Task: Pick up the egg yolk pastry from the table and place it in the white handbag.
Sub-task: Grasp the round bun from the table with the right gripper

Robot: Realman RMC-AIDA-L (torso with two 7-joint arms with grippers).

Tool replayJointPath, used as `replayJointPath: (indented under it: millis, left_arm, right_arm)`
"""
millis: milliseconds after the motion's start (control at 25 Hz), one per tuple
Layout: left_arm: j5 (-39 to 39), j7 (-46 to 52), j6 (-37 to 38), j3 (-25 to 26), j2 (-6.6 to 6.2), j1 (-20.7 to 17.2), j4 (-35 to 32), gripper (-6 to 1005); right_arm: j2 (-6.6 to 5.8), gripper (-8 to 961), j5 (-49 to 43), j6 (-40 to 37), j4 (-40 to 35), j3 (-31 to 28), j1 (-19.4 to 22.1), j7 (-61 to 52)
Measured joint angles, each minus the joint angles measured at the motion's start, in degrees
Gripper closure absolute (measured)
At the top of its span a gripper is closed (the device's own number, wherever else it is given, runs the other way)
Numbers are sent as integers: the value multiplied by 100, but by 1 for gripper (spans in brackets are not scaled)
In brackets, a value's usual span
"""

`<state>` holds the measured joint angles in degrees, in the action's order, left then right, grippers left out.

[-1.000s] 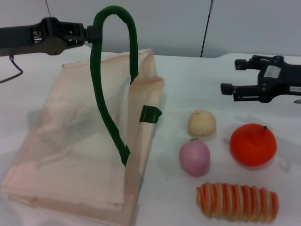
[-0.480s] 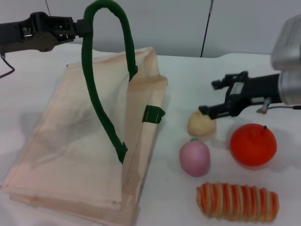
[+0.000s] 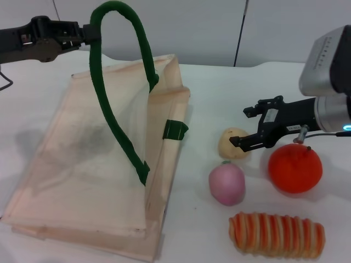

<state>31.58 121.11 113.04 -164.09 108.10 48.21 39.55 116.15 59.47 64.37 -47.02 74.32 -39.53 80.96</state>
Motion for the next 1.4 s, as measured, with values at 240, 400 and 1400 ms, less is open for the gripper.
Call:
replayJointPath:
  millis: [240,400,1400]
  left_arm:
    - [-6,0,-1,0,0,11,0,878]
    - [-6,0,-5,0,0,16,0,876]
    - [3,0,-9,0,0,32,-46,863]
  right_arm:
    - [-10,146,-3,-307,496,259,-260,-75]
    - [-13,147,-5,-291,603,358,-332,-79]
    - [13,293,-131,-496,895,522,-521,-99]
